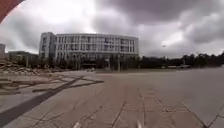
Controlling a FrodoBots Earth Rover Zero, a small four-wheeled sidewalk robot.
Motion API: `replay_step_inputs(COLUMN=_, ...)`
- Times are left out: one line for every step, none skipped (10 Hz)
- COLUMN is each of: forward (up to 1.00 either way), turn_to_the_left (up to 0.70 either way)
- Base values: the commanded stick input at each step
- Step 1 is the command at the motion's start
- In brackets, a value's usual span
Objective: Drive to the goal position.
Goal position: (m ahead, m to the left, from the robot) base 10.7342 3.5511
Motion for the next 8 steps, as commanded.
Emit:
replay_step_inputs(forward=0.50, turn_to_the_left=0.01)
replay_step_inputs(forward=0.50, turn_to_the_left=0.01)
replay_step_inputs(forward=0.50, turn_to_the_left=0.01)
replay_step_inputs(forward=0.50, turn_to_the_left=0.01)
replay_step_inputs(forward=0.50, turn_to_the_left=0.01)
replay_step_inputs(forward=0.50, turn_to_the_left=0.01)
replay_step_inputs(forward=0.50, turn_to_the_left=0.01)
replay_step_inputs(forward=0.50, turn_to_the_left=0.01)
